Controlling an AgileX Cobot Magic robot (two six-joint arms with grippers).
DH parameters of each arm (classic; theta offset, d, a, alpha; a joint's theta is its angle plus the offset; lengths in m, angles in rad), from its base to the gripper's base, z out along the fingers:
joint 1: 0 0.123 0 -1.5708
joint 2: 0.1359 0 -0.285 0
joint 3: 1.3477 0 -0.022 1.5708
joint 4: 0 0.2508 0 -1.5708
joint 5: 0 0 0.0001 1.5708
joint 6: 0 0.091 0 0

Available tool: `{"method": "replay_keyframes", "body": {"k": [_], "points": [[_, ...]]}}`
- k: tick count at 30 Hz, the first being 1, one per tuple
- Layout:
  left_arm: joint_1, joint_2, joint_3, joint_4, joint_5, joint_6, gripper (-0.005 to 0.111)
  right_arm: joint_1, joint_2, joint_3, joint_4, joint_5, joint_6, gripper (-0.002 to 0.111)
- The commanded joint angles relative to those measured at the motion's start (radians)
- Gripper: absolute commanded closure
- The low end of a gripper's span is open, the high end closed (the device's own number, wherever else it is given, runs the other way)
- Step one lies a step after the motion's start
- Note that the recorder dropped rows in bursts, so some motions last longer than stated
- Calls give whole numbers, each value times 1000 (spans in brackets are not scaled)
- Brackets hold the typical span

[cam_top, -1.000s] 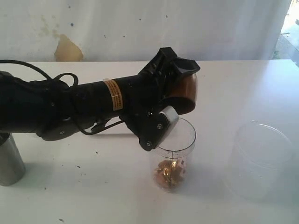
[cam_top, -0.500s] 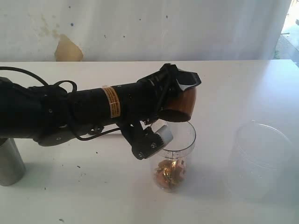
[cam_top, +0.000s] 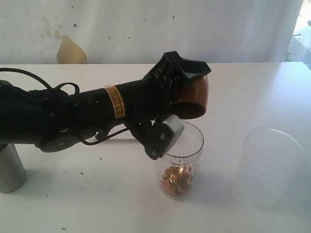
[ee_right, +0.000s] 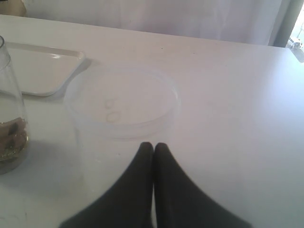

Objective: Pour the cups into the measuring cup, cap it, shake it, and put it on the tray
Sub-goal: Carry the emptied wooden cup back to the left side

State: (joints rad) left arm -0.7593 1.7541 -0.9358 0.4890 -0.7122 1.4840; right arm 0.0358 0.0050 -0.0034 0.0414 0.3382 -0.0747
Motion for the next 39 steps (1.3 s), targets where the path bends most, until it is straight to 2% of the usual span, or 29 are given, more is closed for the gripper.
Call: {"method": "replay_keyframes", "body": {"k": [1,3,5,12,17,20,23,27,32,34,35,36,37,38,39], "points": [[-4,-28,-1,-97,-141,-464,107,4,-5,3,-5,-1,0,108],[-4,-41,-5,-101,-124,-683,107,4,-5,3,-5,-1,0,108],[-2,-52,-11,-99,-80,-783,107,4,-5,3,-5,-1,0,108],[-2,-74,-20,-101,65,-836,107,4,-5,3,-5,-1,0,108],[3,-94,-51,-140,199,-1016,107,4,-5,3,-5,-1,0,108],[34,-111,-125,-234,341,-1069,107,4,-5,3,-5,-1,0,108],[104,-142,-214,-284,465,-1193,107,4,-5,3,-5,-1,0,108],[265,-190,-299,-287,565,-1365,107,4,-5,3,-5,-1,0,108],[508,-227,-310,-287,604,-1515,107,4,-5,3,-5,-1,0,108],[619,-227,-305,-287,619,-1545,107,4,-5,3,-5,-1,0,108],[726,-227,-278,-287,605,-1601,107,4,-5,3,-5,-1,0,108],[777,-227,-264,-287,596,-1618,107,4,-5,3,-5,-1,0,108],[870,-227,-217,-287,568,-1649,107,4,-5,3,-5,-1,0,108],[903,-227,-190,-287,555,-1662,107,4,-5,3,-5,-1,0,108],[976,-221,-131,-287,525,-1668,107,4,-5,3,-5,-1,0,108]]}}
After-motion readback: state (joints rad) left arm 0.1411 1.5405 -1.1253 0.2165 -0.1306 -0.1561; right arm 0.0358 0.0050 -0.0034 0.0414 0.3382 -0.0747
